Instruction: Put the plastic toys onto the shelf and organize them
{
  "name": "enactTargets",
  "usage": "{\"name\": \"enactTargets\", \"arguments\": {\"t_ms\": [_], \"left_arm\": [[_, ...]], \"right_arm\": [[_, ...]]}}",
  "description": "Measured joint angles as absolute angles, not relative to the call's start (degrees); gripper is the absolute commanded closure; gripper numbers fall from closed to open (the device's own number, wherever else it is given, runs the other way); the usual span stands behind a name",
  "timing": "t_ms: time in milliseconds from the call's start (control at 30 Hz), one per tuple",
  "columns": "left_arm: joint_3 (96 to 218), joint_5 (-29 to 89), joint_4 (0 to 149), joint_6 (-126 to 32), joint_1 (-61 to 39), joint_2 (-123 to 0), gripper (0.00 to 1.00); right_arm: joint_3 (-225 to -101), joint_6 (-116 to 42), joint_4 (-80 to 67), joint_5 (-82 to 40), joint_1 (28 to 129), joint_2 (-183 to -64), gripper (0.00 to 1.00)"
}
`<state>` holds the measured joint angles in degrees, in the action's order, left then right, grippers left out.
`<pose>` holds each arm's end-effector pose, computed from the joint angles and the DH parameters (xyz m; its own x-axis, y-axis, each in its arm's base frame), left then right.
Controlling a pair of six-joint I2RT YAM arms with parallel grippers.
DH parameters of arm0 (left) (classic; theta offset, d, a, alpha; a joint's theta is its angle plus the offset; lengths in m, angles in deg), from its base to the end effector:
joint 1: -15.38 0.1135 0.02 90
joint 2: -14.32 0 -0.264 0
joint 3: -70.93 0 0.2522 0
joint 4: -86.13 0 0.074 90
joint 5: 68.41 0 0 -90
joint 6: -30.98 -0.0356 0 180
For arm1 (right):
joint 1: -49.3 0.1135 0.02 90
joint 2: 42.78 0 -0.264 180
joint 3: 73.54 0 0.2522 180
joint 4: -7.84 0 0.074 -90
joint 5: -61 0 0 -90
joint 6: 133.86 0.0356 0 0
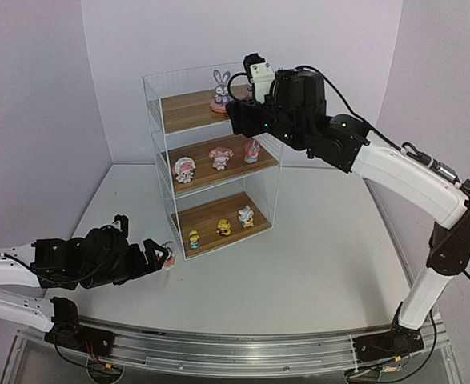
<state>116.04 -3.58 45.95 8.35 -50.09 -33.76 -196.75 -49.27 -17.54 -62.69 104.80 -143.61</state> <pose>0.0856 -0.1511 0.2242 -0.7503 -0.3680 -0.5492 0.0052 0.8275 -0.5615 0.2464 0.3236 0.4634 0.0056 -0.1304 -0.9914 -0.3731 0.9196 -0.1231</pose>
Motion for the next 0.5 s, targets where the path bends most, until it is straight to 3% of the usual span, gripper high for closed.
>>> {"name": "enactTargets", "arguments": {"t_ms": [500], "left_arm": [[116.04, -3.6, 45.91, 8.35, -50.09, -33.2, 0.0]], "right_arm": [[-198.21, -51.59, -17.17, -66.71, 104.83, -145.84, 0.23]]}}
